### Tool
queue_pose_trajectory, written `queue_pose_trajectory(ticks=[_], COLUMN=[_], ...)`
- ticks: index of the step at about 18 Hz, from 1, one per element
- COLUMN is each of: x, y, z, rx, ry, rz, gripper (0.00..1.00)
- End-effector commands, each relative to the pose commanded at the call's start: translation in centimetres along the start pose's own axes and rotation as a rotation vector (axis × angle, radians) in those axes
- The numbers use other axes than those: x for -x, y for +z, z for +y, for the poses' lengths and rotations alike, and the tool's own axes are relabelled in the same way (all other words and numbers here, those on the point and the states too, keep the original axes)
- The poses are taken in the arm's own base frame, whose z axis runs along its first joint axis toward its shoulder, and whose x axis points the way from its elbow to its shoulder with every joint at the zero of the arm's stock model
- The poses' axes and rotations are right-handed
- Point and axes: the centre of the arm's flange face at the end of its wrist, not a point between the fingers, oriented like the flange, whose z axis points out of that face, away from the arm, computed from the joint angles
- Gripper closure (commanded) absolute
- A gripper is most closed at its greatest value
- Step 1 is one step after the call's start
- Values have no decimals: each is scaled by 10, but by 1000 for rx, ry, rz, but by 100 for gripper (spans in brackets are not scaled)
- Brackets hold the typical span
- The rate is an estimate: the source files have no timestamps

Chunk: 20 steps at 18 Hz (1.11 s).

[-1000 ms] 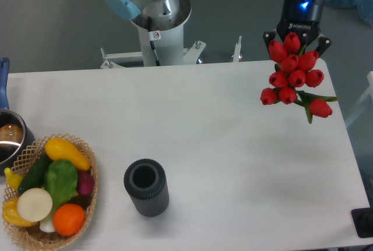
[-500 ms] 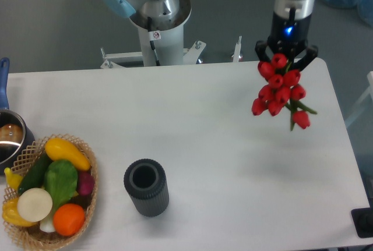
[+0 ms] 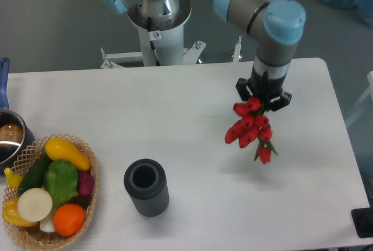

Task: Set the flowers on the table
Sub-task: 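Carry the tulips down and toward the black vase, lowering onto the table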

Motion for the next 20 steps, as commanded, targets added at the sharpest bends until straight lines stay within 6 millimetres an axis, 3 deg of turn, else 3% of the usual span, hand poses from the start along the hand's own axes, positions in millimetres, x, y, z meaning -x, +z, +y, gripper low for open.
queue_pose_trajectory(ticks=[2, 7, 14, 16, 18, 20], x=[-3, -3, -6, -5, -2, 3], y=[15, 55, 57, 56, 53, 45], z=[-19, -38, -43, -43, -43, -45], rx=[3, 6, 4, 3, 0, -9], ry=[28, 55, 58, 61, 58, 48], rz=[6, 15, 19, 18, 3, -20], gripper=[69, 69, 63, 46, 20, 8])
